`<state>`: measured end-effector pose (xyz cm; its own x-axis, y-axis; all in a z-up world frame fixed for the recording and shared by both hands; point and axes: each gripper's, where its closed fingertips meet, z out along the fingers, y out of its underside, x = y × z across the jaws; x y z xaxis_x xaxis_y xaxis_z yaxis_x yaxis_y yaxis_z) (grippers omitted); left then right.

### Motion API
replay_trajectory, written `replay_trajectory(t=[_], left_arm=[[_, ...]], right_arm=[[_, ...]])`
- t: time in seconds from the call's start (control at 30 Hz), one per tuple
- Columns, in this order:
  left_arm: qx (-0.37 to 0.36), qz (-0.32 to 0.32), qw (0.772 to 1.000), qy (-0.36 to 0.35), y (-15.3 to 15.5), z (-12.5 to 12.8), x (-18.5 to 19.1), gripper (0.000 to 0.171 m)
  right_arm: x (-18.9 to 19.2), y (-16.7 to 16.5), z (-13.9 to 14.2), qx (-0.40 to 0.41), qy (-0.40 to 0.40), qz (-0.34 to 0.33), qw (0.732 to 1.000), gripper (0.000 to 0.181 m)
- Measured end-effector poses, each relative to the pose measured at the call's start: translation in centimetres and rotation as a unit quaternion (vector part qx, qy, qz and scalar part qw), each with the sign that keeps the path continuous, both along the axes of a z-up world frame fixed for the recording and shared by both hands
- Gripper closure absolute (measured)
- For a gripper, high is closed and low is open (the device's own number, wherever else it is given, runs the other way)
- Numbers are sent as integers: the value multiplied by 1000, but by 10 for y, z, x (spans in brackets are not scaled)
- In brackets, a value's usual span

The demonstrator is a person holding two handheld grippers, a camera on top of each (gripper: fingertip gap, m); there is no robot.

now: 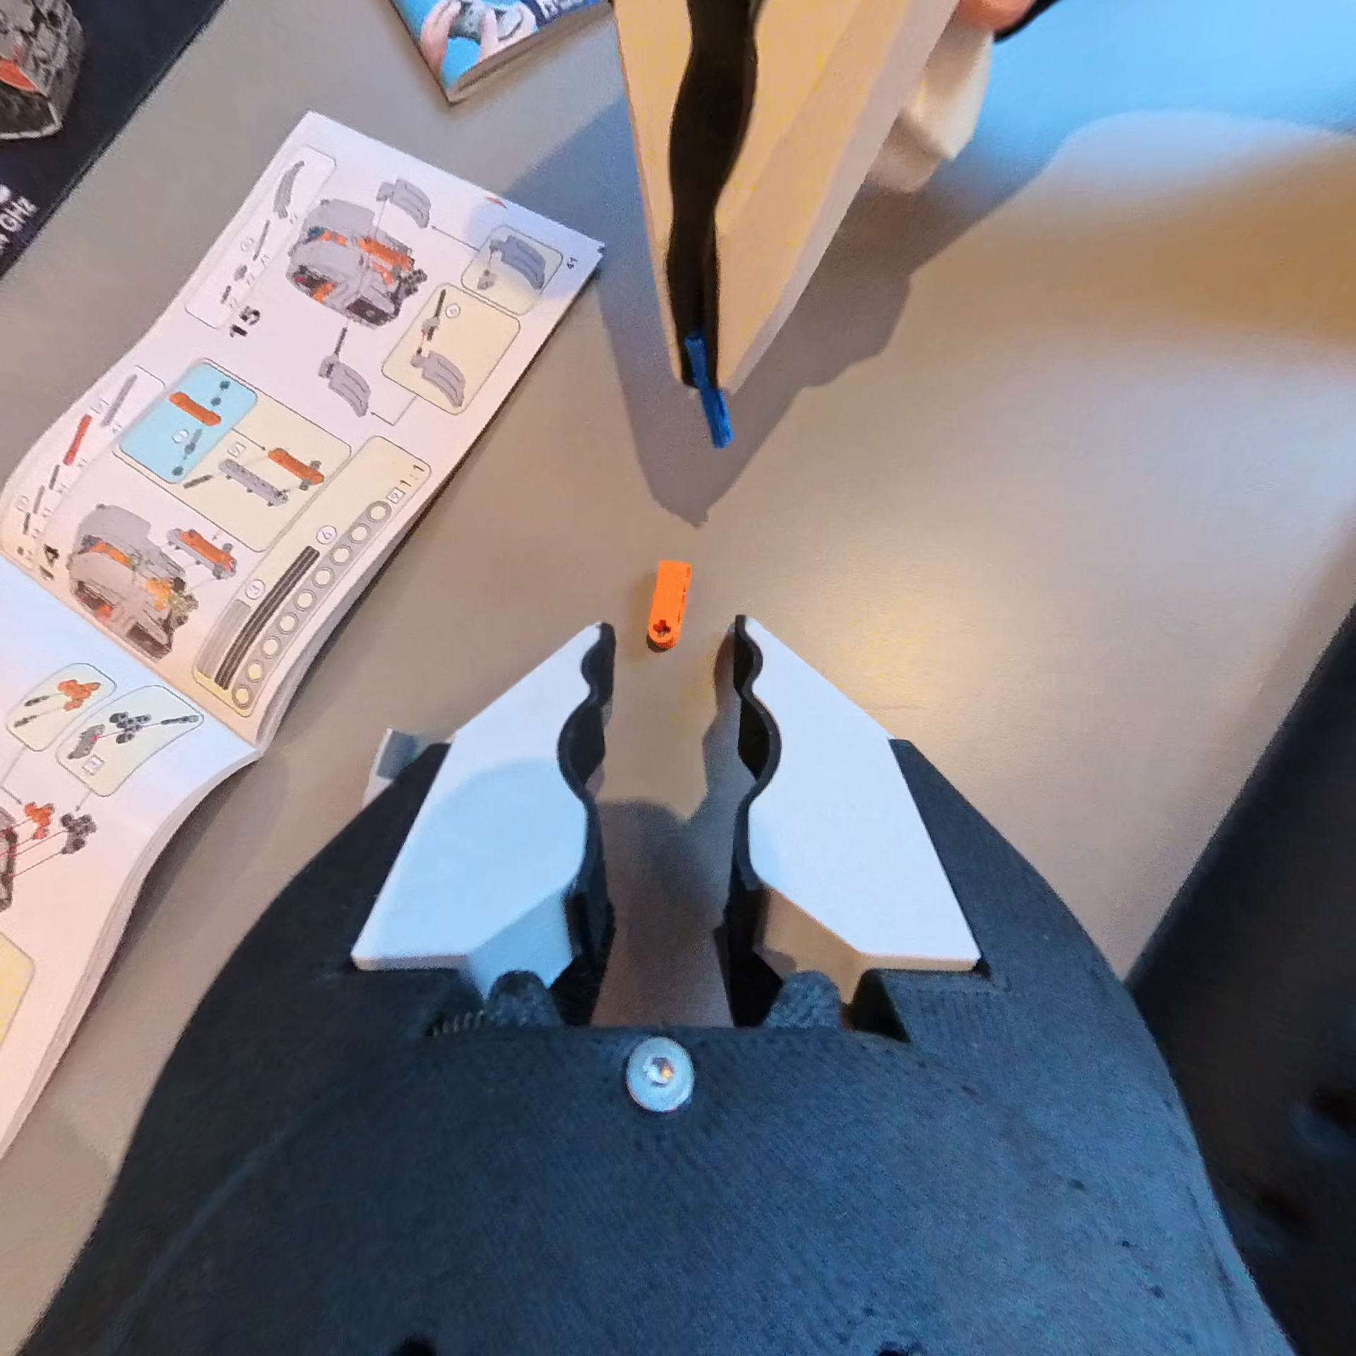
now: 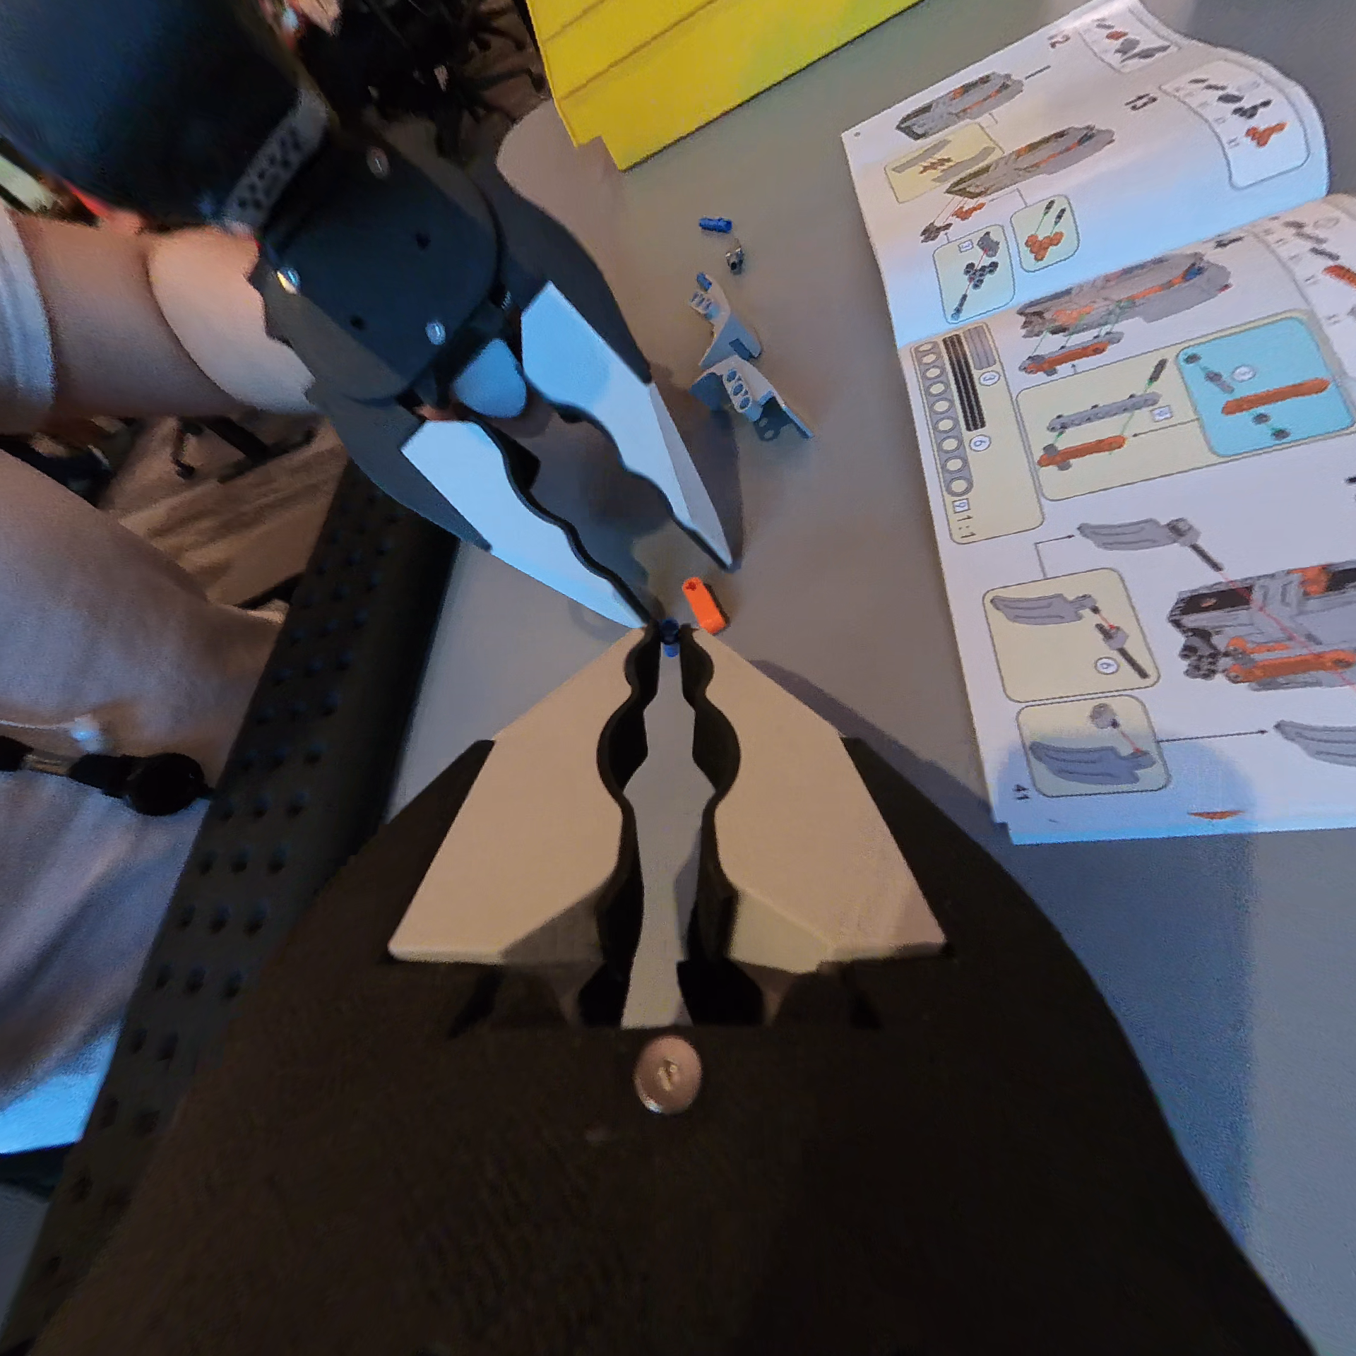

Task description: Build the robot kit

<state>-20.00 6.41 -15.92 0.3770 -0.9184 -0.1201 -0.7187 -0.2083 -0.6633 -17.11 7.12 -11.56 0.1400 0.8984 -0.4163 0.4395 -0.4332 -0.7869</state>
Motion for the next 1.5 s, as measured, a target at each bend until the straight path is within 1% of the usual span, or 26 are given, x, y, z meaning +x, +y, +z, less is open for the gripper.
replay_trajectory(t=[0.07, 0.17, 0.2, 0.23, 0.27, 0.33, 0.4, 0.47, 0.53, 0.6, 0.63, 0.73, 0.87, 0.93, 1.0, 1.07, 1.13, 1.17, 1.2, 1.23, 1.3, 1.37, 1.5], left_arm=[[2, 4, 1000, -6, 2, 0, 2, 146], [18, 4, 1000, 1, 8, -1, 3, 150], [24, -2, 1000, 3, 8, -1, 4, 154], [27, -8, 1000, 2, 7, -1, 6, 162], [30, -17, 999, -1, 6, -2, 7, 166], [36, -40, 999, 2, 4, -1, 10, 166], [66, -74, 995, 2, 1, 8, 12, 166], [125, -117, 985, -10, -2, 29, 17, 166], [175, -157, 972, -6, -7, 46, 20, 166], [204, -197, 959, 7, -13, 53, 22, 166], [212, -218, 953, 14, -18, 54, 22, 166], [237, -251, 938, 39, -20, 50, 21, 166], [274, -256, 922, 95, -12, 34, 15, 166], [317, -260, 904, 123, -7, 26, 14, 166], [375, -270, 873, 154, -3, 23, 15, 166], [427, -294, 830, 206, 3, 14, 11, 166], [458, -329, 782, 264, 8, 2, 6, 166], [476, -344, 759, 282, 11, 0, 5, 166], [485, -360, 741, 293, 11, 0, 5, 165], [482, -373, 733, 301, 12, 0, 4, 166], [464, -388, 730, 317, 14, 1, 1, 166], [463, -405, 719, 322, 15, 0, -1, 165], [504, -413, 687, 321, 17, -1, -1, 165]], right_arm=[[-1, 2, 1, -40, 15, -9, 999, 178], [1, 5, -1, -74, 25, -21, 997, 177], [1, 6, -1, -85, 29, -23, 996, 177], [2, 6, 0, -97, 35, -24, 994, 177], [3, 6, 1, -110, 42, -25, 993, 177], [5, 9, 2, -131, 52, -35, 989, 177], [7, 9, 5, -159, 67, -37, 984, 177], [8, 3, 13, -200, 90, -21, 976, 177], [8, 1, 21, -231, 116, -12, 966, 177], [7, 0, 27, -255, 133, -7, 958, 178], [7, -1, 31, -267, 142, -5, 953, 178], [8, -6, 36, -285, 153, 9, 946, 177], [9, -5, 26, -259, 124, 2, 958, 178], [9, -3, 18, -224, 102, -4, 969, 178], [8, -1, 10, -176, 79, -4, 981, 177], [7, 1, 7, -145, 68, -8, 987, 177], [6, 5, 5, -112, 60, -17, 992, 177], [5, 8, 5, -101, 56, -21, 993, 177], [6, 9, 5, -97, 56, -24, 993, 177], [6, 9, 6, -96, 58, -25, 993, 177], [7, 10, 7, -94, 63, -26, 993, 177], [8, 11, 7, -91, 61, -28, 994, 177], [10, 12, 9, -89, 64, -32, 994, 177]])
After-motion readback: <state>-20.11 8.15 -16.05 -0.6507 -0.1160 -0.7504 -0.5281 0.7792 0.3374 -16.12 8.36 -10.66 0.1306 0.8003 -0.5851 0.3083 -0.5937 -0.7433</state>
